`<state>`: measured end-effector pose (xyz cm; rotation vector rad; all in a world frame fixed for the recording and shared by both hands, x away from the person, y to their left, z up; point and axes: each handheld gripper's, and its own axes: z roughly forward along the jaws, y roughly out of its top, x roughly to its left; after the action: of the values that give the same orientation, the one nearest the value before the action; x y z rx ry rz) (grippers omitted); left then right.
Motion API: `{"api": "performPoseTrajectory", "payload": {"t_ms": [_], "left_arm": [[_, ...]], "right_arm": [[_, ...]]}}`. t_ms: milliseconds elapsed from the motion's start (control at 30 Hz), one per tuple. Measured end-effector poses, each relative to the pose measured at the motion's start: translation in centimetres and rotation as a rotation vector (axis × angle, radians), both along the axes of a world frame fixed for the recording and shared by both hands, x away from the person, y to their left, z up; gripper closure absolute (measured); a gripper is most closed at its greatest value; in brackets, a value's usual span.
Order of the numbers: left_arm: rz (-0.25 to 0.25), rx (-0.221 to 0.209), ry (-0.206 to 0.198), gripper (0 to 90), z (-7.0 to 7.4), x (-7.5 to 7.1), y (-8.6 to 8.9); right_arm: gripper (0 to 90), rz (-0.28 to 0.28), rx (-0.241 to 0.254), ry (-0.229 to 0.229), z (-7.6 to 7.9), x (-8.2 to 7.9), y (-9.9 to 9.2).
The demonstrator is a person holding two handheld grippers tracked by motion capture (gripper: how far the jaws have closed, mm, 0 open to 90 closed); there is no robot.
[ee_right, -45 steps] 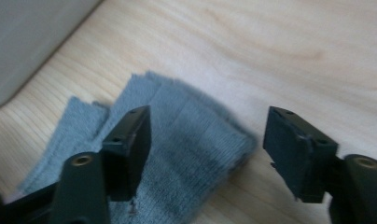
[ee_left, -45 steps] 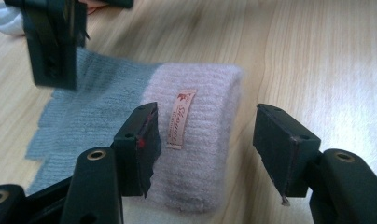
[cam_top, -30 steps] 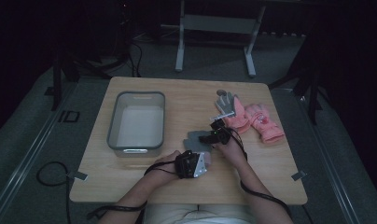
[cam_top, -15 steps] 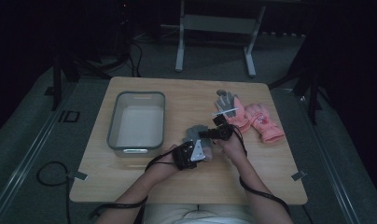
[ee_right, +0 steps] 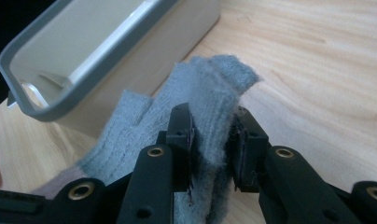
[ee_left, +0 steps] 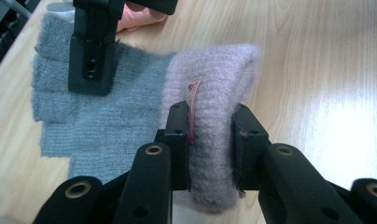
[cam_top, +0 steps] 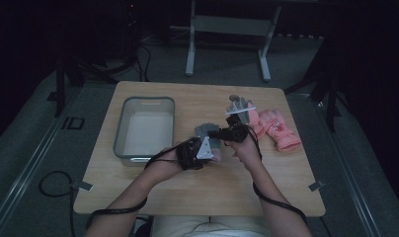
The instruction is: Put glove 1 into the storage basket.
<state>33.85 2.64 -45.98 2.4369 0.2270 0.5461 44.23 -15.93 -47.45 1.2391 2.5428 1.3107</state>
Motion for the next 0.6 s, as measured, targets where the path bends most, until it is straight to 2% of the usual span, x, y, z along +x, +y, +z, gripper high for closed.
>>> {"api": "performPoseTrajectory", "payload": {"t_ms": [267, 467, 600], "left_arm": [[0.015, 0.050, -0.049, 71.6, 2.7, 0.4, 1.2], [0.033, 0.087, -0.068, 71.8, 3.4, 0.4, 2.6], [0.054, 0.086, -0.066, 71.8, 3.9, 0.4, 3.9]], "right_arm": [[72.5, 0.010, 0.008, -0.053, 2.7, 0.5, 1.8], [72.5, 0.033, 0.011, -0.072, 4.2, 1.0, 3.7], [72.5, 0.056, 0.004, -0.080, 4.9, 1.3, 5.2]]}}
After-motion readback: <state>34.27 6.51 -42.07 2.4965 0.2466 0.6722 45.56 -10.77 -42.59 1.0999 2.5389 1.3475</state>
